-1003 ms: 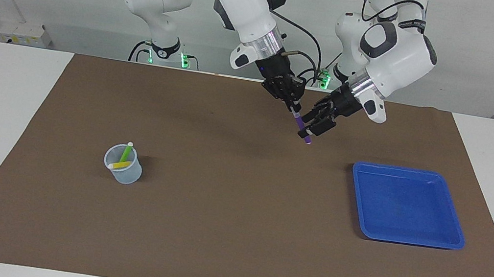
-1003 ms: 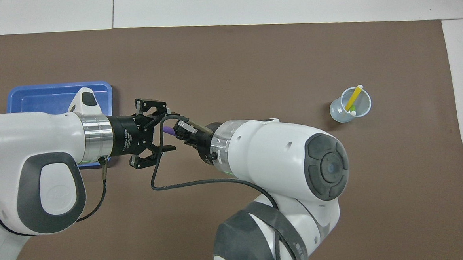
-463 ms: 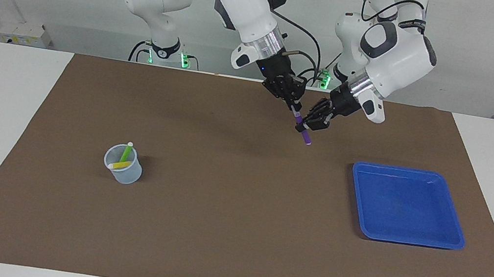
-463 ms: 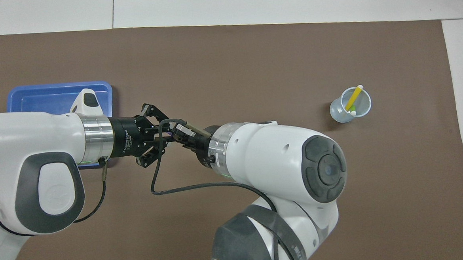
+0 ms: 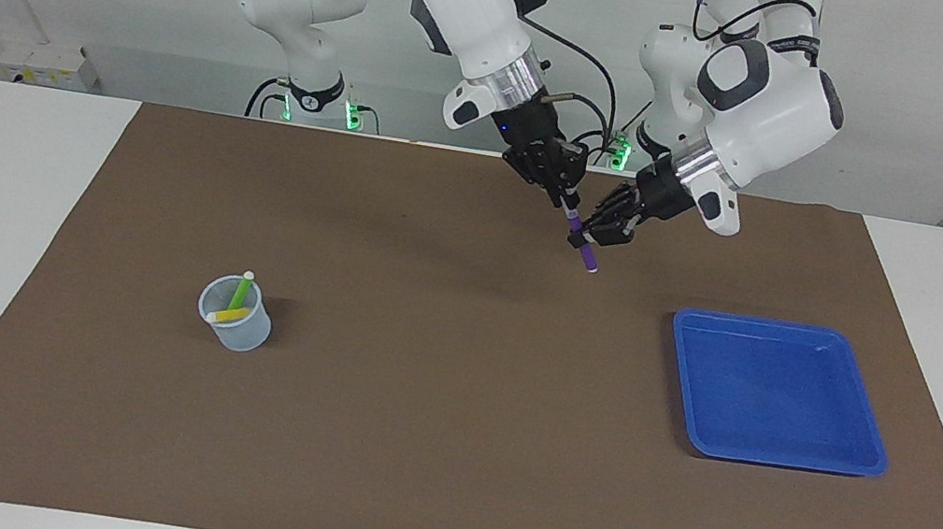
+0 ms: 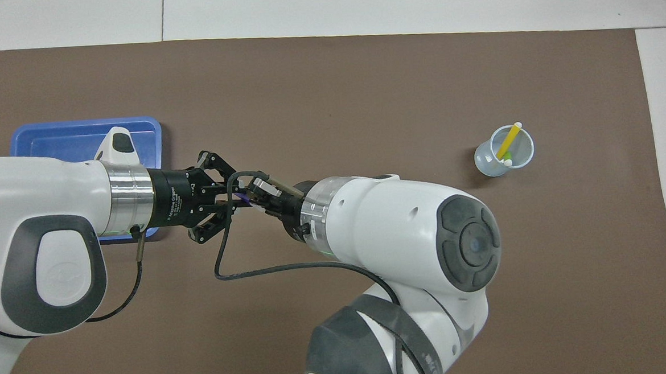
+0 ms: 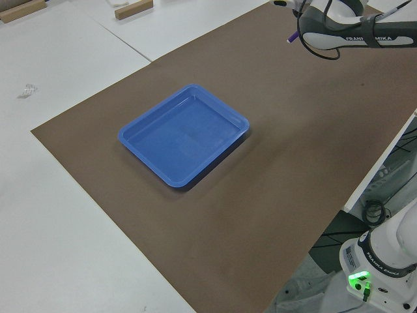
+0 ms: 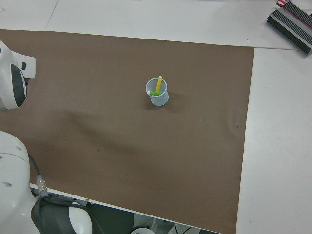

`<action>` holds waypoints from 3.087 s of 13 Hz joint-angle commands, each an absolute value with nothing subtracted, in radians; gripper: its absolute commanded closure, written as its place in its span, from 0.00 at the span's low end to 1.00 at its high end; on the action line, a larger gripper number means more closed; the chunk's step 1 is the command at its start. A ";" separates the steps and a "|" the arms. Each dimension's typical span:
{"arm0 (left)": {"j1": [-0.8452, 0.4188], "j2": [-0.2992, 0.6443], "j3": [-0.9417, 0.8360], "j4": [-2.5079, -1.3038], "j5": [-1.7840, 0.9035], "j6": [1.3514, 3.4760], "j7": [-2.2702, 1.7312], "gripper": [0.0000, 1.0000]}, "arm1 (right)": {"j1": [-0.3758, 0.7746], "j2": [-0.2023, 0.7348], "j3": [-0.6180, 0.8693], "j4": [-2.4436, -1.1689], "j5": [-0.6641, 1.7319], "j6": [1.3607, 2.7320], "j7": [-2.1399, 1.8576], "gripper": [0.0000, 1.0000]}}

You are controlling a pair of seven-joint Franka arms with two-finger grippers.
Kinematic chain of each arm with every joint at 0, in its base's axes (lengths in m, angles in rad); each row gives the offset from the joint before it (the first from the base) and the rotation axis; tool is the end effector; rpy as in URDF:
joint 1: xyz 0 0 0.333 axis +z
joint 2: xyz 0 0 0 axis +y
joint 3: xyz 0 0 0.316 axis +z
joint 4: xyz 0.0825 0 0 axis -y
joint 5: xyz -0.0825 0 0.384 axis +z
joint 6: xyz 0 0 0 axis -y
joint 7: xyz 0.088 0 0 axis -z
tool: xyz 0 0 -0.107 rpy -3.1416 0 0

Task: Right arm passes pens to left for tray arrangement
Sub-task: 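Open the right gripper and withdraw it while the left gripper holds the pen, then lower the purple pen into the tray and open the left gripper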

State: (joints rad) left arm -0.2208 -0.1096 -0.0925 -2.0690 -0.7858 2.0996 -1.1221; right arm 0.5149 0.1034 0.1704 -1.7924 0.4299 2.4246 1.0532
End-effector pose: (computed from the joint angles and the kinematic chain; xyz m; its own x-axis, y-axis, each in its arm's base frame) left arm 0.5043 -0.2006 0.5057 0.4009 0.7086 -0.5807 0.9153 -0.2833 0.2863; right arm 0.4931 0.3996 0.5477 0.8293 -0.5404 -0.1418 -0.5116 -0.6325 -0.5815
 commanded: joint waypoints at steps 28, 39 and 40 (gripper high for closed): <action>0.066 -0.135 -0.086 -2.051 -0.376 1.974 -1.281 1.00 | 0.064 0.034 0.169 -2.169 -0.537 2.187 -0.192 0.16; 0.103 -0.057 -0.086 -2.056 -0.284 2.205 -1.939 1.00 | -0.009 0.048 0.169 -2.184 -0.594 2.345 -0.324 0.43; 0.100 -0.034 -0.086 -2.054 -0.279 2.223 -2.027 1.00 | -0.008 0.048 0.169 -2.184 -0.594 2.345 -0.324 0.46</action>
State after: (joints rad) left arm 0.0918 -0.0723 -0.0769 -2.0504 -0.3070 2.1743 -1.8892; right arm 0.0082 0.0607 0.1576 -2.1626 -0.5722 2.3218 -0.3067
